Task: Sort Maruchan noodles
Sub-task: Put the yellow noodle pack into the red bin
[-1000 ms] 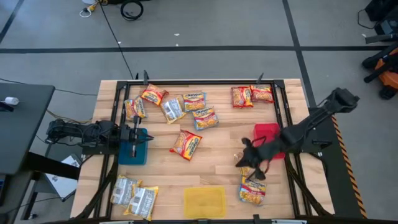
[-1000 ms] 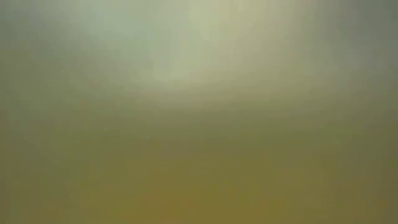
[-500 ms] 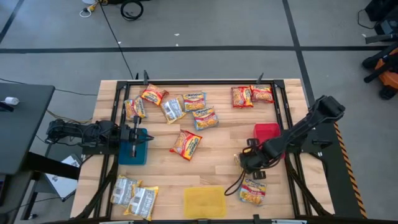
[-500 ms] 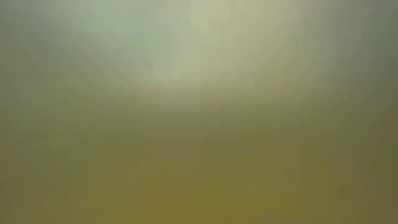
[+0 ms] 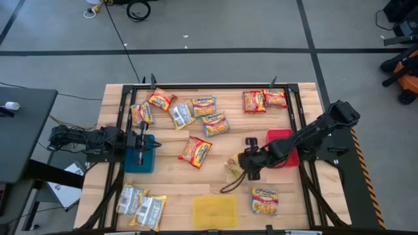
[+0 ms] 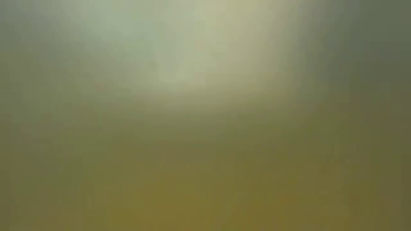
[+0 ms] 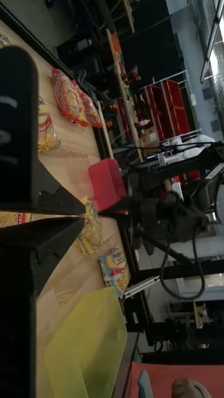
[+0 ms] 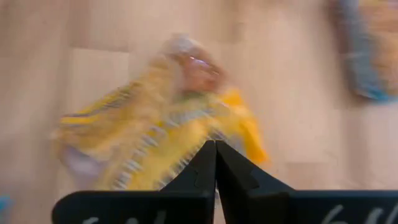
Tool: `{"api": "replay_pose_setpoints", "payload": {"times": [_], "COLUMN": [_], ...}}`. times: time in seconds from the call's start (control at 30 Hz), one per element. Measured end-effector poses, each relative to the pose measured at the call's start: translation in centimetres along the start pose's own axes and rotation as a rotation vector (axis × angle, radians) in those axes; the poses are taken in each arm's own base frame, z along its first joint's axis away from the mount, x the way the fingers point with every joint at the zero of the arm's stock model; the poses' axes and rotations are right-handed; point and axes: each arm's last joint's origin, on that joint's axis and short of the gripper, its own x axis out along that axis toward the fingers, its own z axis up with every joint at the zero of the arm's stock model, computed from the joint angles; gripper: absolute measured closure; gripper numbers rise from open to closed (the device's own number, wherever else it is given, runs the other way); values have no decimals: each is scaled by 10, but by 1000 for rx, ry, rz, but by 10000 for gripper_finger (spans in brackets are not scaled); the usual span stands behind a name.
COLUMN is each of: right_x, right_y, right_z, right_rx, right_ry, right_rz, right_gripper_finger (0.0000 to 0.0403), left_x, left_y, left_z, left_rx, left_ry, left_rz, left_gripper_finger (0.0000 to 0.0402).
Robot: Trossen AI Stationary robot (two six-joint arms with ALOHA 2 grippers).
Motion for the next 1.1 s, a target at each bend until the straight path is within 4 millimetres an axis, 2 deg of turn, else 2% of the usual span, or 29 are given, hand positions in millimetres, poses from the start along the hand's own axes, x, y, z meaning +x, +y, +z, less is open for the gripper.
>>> {"api": "replay_pose_setpoints", "payload": {"times": [0.1, 0.27, 0.47, 0.63, 0.73, 0.87, 1.1], "right_x": [-12, -26, -6, 10, 16, 24, 51], "right_y": [-8, -23, -44, -64, -72, -74, -60], "right_z": [2, -5, -28, -31, -30, -32, -25], "right_rx": [100, 494, 674, 694, 684, 669, 636], "right_ry": [-20, -12, 111, 101, 105, 140, 167], "right_rz": [30, 75, 150, 295, 378, 404, 552], "right_gripper_finger": [368, 302, 201, 140, 125, 124, 125], "left_x": [0, 0, 0, 0, 0, 0, 0], "left_y": [0, 0, 0, 0, 0, 0, 0], "left_z": [0, 0, 0, 0, 0, 0, 0], "left_rx": [0, 0, 0, 0, 0, 0, 0], "left_ry": [1, 1, 1, 0, 0, -2, -3], "left_rz": [0, 0, 0, 0, 0, 0, 1], "left_gripper_finger": [377, 377, 377, 377, 377, 377, 377]}}
